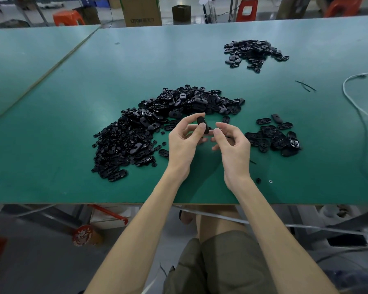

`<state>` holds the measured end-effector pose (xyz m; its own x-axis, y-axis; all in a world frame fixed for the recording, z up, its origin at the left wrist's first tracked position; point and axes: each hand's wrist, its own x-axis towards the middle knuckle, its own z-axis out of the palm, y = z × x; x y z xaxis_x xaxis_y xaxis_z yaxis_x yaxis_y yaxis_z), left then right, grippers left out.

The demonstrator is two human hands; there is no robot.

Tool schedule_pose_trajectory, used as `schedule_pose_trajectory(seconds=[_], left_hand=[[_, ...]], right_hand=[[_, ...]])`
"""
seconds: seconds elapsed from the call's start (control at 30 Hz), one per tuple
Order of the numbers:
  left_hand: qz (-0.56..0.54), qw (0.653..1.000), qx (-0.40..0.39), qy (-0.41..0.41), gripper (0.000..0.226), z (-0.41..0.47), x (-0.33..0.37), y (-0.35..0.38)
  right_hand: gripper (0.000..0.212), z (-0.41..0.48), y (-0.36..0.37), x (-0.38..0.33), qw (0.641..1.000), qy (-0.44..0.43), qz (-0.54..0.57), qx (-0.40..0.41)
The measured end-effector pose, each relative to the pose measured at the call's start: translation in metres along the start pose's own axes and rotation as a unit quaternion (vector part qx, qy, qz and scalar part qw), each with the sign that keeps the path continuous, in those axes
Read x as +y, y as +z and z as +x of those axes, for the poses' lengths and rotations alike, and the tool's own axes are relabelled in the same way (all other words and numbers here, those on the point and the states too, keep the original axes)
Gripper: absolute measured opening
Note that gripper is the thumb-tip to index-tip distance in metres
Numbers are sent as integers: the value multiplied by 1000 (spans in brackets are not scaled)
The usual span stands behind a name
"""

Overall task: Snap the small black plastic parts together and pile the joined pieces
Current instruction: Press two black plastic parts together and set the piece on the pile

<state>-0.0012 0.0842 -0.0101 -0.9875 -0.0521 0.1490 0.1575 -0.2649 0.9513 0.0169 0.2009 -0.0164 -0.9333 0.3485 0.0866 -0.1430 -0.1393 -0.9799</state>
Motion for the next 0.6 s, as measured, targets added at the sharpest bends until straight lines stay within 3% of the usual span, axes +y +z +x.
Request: schedule_pose_trajectory(seconds=[0.17,0.6], left_hand=[[29,999,-26,8,30,2,-2,-2],[42,998,-35,5,19,1,-6,-2]], right_hand=[[9,-1,0,0,1000,-3,-3,-4],[12,-1,-3,-2,1000,-4,15,-2]])
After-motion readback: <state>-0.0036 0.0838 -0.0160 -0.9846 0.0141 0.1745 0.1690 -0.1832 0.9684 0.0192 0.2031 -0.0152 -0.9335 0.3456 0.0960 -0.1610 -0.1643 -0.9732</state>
